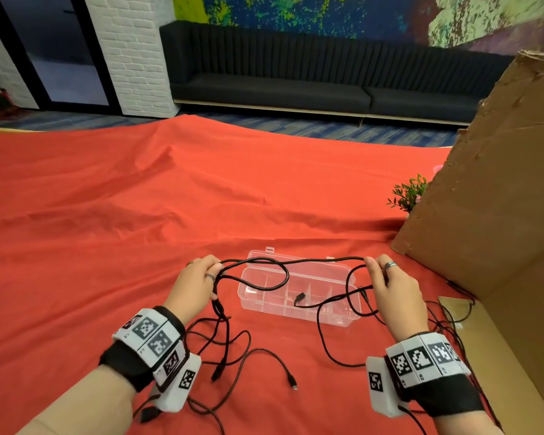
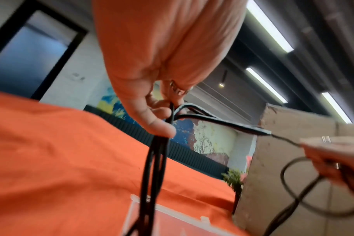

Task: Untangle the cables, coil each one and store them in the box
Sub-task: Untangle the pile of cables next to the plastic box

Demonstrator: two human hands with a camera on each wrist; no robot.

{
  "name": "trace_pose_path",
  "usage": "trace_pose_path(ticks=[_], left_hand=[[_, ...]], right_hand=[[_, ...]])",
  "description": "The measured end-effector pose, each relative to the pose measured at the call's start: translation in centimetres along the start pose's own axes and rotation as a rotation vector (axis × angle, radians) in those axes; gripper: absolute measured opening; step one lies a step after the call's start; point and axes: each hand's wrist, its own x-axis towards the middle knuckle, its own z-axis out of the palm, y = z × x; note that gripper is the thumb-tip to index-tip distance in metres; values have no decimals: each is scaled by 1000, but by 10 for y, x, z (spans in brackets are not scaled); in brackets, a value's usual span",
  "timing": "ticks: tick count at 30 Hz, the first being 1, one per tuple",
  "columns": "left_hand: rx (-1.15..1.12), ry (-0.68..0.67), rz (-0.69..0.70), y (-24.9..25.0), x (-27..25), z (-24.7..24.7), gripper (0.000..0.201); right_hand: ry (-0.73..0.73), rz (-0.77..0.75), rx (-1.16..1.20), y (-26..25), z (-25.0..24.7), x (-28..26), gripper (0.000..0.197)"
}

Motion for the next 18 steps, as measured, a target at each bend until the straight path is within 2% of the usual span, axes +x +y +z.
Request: trace_pose_path(ticks=[3, 6, 9, 11, 14, 16, 18], left_hand=[[-293, -68, -119, 3, -2, 0, 29], [-436, -136, -138, 17, -8, -4, 31], [-541, -203, -177, 29, -10, -7, 29], [-539, -226, -186, 35, -10, -8, 28], [-454, -261, -175, 42, -9, -6, 28], [-408, -271, -174, 44, -8, -4, 27], [-393, -279, -182, 41, -6, -5, 25]], right_hand=[[-29, -87, 30, -3, 6, -4, 37], [-141, -111, 85, -5, 19, -7, 29], [-307, -112, 402, -11, 25, -10, 21], [-472, -93, 639, -20, 25, -12, 22], [-616, -127, 729, -37, 24, -15, 18], [-640, -140, 740, -44, 26, -16, 27], [-564, -43, 791, -47, 26, -12, 43]])
